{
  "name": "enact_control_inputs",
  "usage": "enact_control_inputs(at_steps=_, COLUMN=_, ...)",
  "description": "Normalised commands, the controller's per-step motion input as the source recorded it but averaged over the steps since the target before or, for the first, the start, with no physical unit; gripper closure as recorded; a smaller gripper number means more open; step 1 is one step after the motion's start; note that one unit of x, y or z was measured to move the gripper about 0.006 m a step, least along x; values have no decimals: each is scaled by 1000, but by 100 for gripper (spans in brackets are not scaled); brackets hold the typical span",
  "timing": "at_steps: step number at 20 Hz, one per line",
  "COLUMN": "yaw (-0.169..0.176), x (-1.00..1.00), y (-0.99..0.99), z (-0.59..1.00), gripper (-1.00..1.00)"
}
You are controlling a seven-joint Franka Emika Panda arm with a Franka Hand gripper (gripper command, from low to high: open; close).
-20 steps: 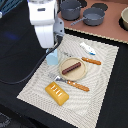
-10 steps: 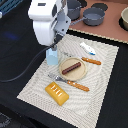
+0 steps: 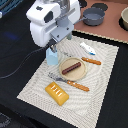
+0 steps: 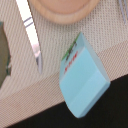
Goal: Interact with the objects in diverse but meaningful ways.
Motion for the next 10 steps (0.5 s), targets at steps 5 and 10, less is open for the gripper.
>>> enact_control_inputs(at_steps=5, yaw=-36, x=611, y=-62, z=95, gripper=-100)
enact_control_inputs(at_steps=10, yaw=38, x=393, y=-88, z=49, gripper=-100)
